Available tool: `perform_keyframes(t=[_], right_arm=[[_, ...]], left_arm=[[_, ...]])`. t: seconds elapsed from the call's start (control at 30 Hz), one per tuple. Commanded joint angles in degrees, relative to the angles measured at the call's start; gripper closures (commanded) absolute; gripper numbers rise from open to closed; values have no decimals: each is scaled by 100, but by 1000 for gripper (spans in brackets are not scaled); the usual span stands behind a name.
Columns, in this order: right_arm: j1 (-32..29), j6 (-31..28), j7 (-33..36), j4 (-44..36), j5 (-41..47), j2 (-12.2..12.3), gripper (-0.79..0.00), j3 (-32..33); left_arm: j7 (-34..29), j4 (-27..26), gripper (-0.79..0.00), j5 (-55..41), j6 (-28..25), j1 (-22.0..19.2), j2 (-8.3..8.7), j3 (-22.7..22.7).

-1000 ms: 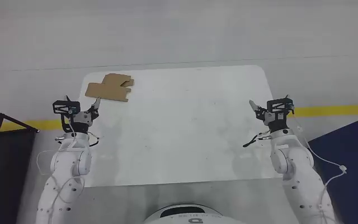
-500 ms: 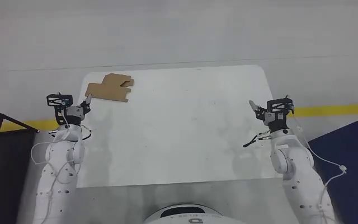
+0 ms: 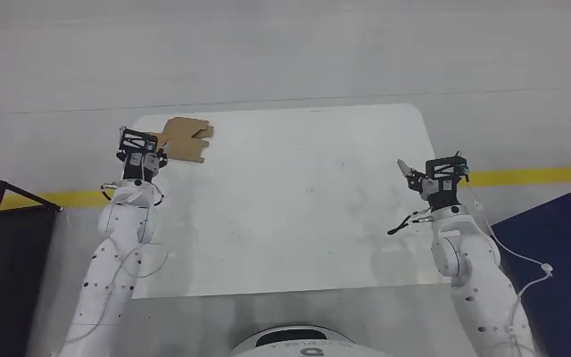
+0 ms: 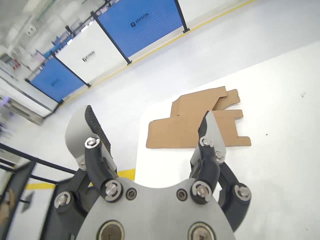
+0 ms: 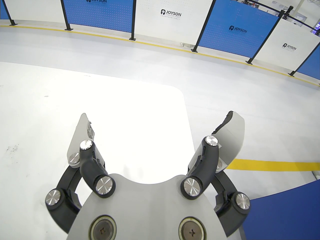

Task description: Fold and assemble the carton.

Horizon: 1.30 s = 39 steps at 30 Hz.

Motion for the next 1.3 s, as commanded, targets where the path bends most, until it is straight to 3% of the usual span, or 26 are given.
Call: perform_keyframes(t=[0.0, 0.43, 0.6, 0.73, 0.97, 1.27], right_arm=[[0, 0, 0, 0, 0, 0, -785, 0], [0, 0, 0, 0, 0, 0, -785, 0], [0, 0, 0, 0, 0, 0, -785, 0], [0, 0, 0, 0, 0, 0, -785, 0], [0, 0, 0, 0, 0, 0, -785, 0], [0, 0, 0, 0, 0, 0, -785, 0]], left_arm=[[12, 6, -785, 376, 362, -177, -59, 342], [-62, 70, -785, 471, 526, -217, -86, 444], [-977, -2, -785, 3093, 682, -283, -112, 1212], [-1638, -98, -785, 3843, 314, -391, -209, 1744], [-2239, 367, -785, 3365, -492, -831, -339, 1829], [-2408, 1144, -785, 3193, -551, -1301, -492, 2000]])
